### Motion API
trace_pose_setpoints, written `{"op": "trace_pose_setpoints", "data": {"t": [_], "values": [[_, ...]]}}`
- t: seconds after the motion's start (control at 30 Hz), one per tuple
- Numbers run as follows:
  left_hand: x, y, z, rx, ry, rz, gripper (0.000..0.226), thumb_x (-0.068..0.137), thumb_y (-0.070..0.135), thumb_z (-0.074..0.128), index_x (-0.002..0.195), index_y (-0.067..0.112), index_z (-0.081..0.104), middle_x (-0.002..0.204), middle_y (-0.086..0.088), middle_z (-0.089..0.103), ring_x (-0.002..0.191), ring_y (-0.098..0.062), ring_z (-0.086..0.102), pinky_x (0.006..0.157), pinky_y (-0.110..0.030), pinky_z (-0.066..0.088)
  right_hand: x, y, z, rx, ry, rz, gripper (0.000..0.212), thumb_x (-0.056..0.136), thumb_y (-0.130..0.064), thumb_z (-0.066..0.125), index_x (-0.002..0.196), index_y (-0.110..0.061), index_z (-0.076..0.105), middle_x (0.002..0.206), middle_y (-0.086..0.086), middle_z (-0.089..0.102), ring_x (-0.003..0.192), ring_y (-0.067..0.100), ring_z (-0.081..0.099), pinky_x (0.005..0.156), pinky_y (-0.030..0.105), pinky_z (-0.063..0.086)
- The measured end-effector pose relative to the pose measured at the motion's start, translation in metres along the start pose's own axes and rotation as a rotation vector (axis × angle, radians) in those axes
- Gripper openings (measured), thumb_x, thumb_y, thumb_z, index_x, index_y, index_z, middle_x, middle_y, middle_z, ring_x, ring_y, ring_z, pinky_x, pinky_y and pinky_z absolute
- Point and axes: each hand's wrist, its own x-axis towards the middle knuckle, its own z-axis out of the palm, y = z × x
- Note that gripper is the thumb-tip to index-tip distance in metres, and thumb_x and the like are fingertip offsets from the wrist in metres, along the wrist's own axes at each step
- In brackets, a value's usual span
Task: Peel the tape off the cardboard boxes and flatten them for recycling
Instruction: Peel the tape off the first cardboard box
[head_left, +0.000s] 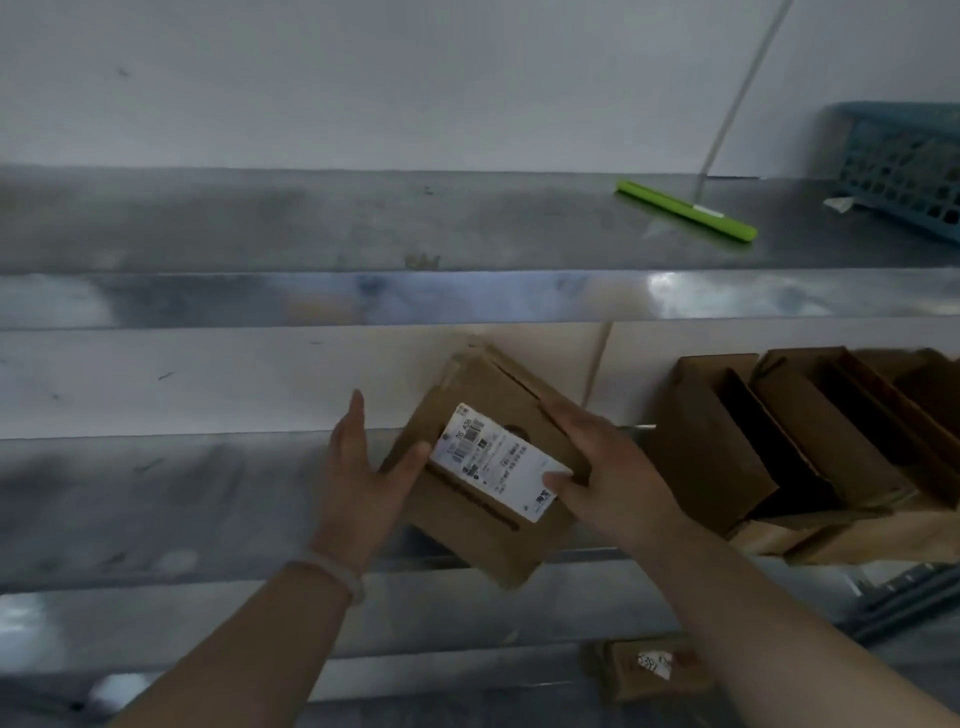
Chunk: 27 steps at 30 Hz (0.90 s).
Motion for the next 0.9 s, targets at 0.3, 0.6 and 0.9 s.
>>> {"op": "trace_pose_setpoints", "data": {"t": [0.3, 0.6, 0.9], "values": [[0.001, -0.025, -0.008, -0.115, -0.243, -0.009, 0.035, 0.093, 0.022, 0.059, 0.126, 0.031, 0.056, 0.106, 0.011, 0.071, 0.101, -0.009, 0.066, 0.089, -0.034, 0.053, 0.022, -0.016, 0.029, -0.440, -0.183, -0.219, 0.075, 0.087, -0.032, 0.062, 0.150, -0.039, 0.022, 0.156, -0.010, 0.025, 0.145, 0.018, 0.018, 0.120, 0.038, 0.007], [0.005, -0.024, -0.001, -0.113, -0.257, -0.051, 0.035, 0.084, 0.038, 0.060, 0.119, 0.033, 0.062, 0.104, 0.010, 0.072, 0.097, -0.010, 0.068, 0.087, -0.039, 0.055, 0.045, -0.017, 0.044, -0.535, -0.200, -0.247, 0.079, 0.089, -0.056, 0.054, 0.150, -0.046, 0.005, 0.161, -0.010, 0.015, 0.146, 0.025, 0.018, 0.117, 0.044, 0.014], [0.003, -0.025, 0.025, 0.022, -0.325, -0.144, 0.027, 0.091, 0.029, 0.063, 0.116, 0.021, 0.067, 0.101, 0.013, 0.070, 0.091, 0.001, 0.064, 0.084, -0.014, 0.051, 0.031, 0.026, 0.055, -0.534, -0.328, -0.156, 0.075, 0.094, -0.043, 0.053, 0.151, -0.045, 0.004, 0.163, -0.011, 0.005, 0.149, 0.021, 0.004, 0.120, 0.040, 0.001]]}}
